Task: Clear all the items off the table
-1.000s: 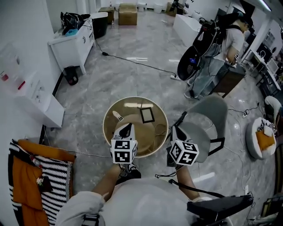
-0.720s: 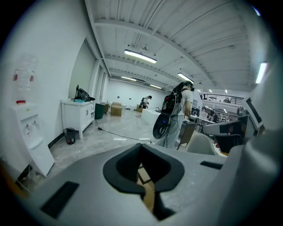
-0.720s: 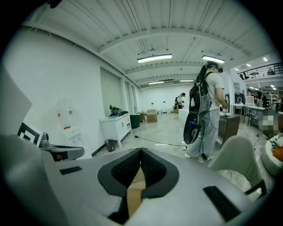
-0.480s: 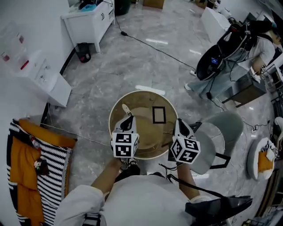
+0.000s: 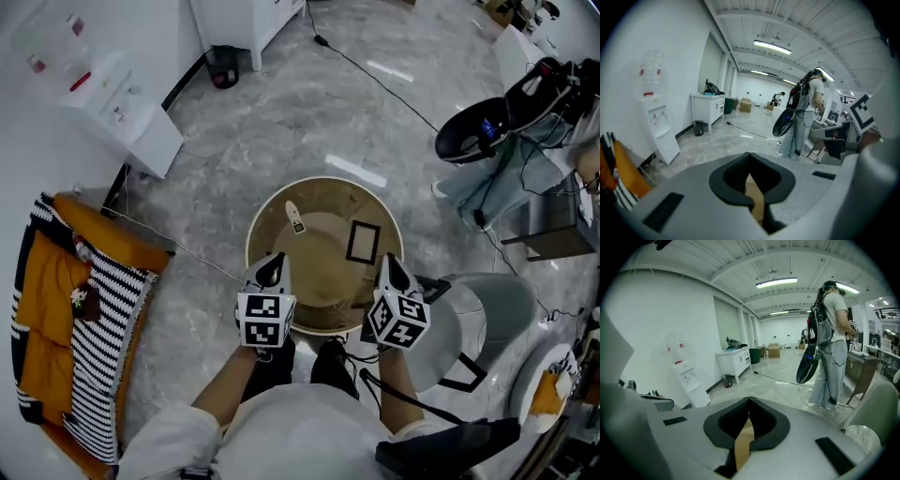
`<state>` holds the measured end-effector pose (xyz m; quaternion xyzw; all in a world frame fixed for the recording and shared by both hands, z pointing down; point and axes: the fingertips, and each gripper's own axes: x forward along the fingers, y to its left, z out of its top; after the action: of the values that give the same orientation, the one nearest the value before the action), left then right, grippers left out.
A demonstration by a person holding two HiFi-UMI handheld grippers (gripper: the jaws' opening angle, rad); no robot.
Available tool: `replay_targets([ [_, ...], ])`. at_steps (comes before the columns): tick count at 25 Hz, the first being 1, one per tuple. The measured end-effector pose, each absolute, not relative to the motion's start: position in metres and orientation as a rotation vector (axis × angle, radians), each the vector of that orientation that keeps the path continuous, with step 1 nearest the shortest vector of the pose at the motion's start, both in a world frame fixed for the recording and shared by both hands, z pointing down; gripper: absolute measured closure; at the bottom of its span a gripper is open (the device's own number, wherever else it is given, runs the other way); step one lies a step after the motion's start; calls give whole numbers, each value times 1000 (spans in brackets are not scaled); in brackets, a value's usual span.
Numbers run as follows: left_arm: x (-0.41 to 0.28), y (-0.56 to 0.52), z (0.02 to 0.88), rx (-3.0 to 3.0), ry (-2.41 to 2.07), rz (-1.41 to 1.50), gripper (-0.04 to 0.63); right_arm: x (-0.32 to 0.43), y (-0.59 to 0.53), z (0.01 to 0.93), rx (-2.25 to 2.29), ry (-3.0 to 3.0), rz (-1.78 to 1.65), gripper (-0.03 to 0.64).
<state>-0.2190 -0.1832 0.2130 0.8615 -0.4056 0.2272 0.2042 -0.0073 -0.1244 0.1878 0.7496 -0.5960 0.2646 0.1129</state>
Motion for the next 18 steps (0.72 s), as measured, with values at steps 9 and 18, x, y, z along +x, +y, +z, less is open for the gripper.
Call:
replay_targets([
  [9, -235, -145, 339, 2181, -1200, 736, 588, -31, -130, 313, 1960, -1819, 892, 592],
  [18, -256, -140, 450, 2041, -1267, 774, 588, -83, -143, 409, 1799, -1893, 969, 594],
])
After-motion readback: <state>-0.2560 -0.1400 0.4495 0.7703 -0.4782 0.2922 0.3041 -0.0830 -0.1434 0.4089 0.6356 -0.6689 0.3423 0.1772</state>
